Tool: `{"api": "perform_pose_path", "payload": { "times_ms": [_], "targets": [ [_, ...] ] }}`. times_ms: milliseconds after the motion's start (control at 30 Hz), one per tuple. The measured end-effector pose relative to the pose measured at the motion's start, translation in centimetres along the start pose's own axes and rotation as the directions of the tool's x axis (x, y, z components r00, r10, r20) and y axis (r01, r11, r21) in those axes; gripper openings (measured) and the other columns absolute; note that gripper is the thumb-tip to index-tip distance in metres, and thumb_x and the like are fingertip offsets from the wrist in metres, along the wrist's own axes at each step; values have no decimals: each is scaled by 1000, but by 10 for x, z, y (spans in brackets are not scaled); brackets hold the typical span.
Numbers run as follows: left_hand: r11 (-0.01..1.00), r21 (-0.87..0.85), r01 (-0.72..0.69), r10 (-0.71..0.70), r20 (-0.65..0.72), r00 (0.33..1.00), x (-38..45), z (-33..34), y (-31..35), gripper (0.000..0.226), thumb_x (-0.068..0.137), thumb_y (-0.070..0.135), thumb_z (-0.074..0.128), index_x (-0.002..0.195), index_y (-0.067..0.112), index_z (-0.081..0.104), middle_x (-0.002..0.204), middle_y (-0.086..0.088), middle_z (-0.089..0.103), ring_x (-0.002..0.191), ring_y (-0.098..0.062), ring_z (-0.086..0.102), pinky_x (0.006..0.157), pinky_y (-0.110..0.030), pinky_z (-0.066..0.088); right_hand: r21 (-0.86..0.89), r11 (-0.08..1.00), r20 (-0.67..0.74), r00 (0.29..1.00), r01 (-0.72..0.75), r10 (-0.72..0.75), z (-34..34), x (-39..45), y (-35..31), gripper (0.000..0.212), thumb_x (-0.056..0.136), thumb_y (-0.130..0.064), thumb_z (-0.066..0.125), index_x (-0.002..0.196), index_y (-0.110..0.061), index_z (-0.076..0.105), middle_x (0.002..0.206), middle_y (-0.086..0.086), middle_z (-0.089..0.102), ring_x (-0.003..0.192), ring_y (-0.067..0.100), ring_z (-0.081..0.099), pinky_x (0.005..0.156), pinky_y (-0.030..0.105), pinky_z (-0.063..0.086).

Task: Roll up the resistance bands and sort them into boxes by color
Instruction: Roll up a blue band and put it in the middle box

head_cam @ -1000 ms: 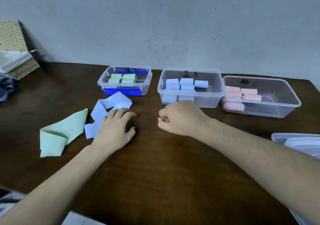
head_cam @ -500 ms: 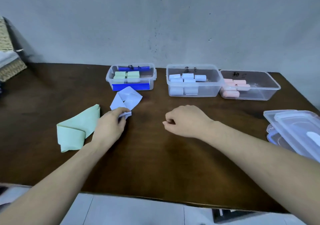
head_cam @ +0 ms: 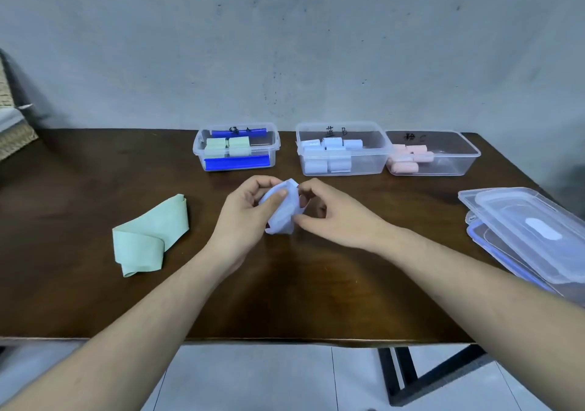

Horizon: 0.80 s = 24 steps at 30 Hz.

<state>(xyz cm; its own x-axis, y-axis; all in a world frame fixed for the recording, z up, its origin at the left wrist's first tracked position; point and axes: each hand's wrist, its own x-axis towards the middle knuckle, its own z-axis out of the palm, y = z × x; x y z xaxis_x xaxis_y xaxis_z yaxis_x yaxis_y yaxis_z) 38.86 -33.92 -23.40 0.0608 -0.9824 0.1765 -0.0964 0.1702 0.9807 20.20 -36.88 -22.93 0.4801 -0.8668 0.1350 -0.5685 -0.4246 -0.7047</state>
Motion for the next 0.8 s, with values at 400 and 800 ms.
{"api": "perform_pose_path", "payload": {
  "times_ms": [400, 800],
  "targets": [
    [963, -249, 99, -65, 143, 988, -4, 32, 45, 6, 87, 13, 72, 93, 14, 70, 94, -8, 71, 83, -18, 66, 78, -32, 54, 249, 965, -125, 986, -77, 111, -26, -31, -12, 33, 78, -41, 81, 87, -11, 70, 96, 8, 66, 87, 10, 56, 81, 31, 45],
    [920, -350, 177, -100, 226, 969, -11, 50, 62, 22, 89, 7, 69, 108, 16, 63, 94, -8, 70, 87, -20, 65, 81, -35, 51, 632, 771, -197, 946, -79, 259, -46, -57, -17, 7, 94, -16, 68, 101, -16, 68, 89, 2, 75, 81, 12, 70, 72, 25, 51]
  ]
}}
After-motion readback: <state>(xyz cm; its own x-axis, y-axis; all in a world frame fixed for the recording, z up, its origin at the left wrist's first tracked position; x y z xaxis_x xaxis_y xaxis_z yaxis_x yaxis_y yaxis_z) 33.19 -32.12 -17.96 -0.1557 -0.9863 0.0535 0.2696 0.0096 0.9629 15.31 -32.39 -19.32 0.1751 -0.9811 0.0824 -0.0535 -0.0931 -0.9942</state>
